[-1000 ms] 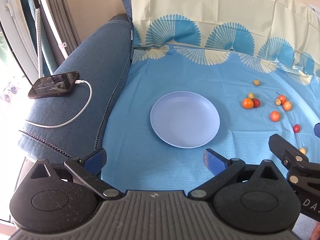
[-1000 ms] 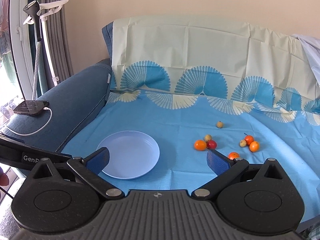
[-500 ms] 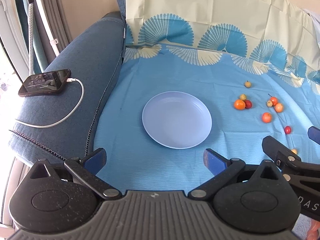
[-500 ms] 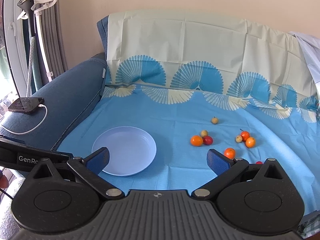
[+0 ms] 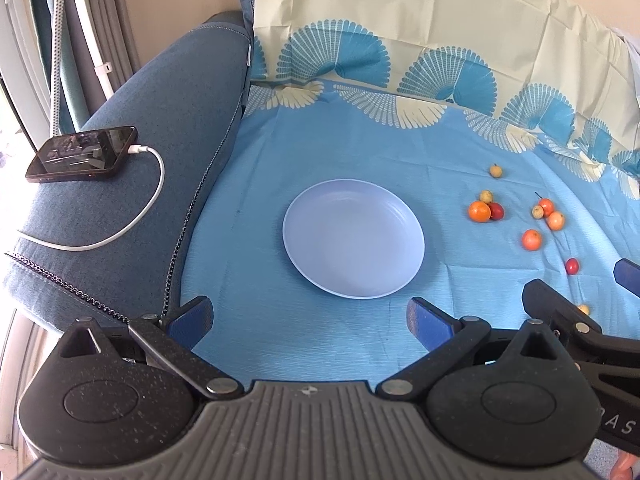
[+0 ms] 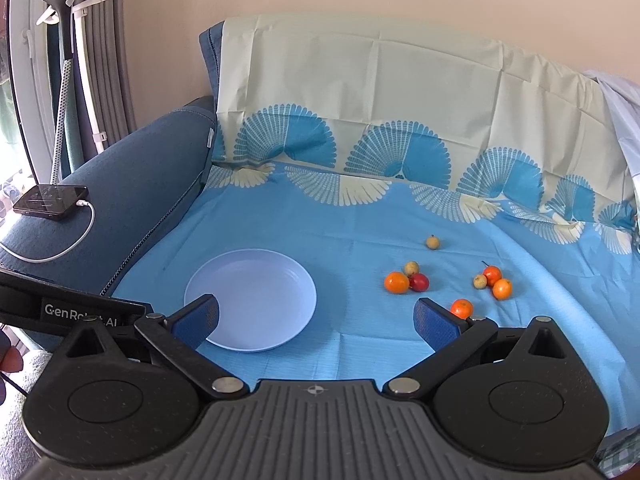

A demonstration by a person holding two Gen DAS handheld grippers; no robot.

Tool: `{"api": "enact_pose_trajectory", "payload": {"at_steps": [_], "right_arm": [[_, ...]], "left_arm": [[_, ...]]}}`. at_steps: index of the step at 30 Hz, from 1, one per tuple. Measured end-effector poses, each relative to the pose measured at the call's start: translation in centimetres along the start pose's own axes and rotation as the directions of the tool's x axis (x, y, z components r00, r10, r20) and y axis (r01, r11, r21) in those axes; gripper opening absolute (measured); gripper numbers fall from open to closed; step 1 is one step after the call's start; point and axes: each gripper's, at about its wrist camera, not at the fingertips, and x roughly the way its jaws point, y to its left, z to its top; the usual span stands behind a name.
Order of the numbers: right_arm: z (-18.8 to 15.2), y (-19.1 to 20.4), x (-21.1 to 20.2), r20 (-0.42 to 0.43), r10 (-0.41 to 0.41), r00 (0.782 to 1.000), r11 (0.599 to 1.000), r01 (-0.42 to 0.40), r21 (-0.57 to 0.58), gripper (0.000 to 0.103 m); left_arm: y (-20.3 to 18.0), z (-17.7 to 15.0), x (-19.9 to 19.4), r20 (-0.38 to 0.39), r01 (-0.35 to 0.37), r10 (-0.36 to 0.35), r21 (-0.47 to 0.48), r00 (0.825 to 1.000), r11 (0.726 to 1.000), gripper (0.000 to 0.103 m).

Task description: Organize fruits

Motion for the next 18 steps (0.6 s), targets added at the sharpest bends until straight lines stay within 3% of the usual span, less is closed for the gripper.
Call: {"api": "enact_pose_trajectory", "payload": {"at_steps": [18], "right_arm": [[0.11,-0.36,0.95,-0.022,0.015,1.000,1.000,-0.015,0.005,0.103]], "left_arm": [[-0.45,0.51,0.82,-0.023,-0.015,0.015,0.004,1.000,1.000,0.103]]}}
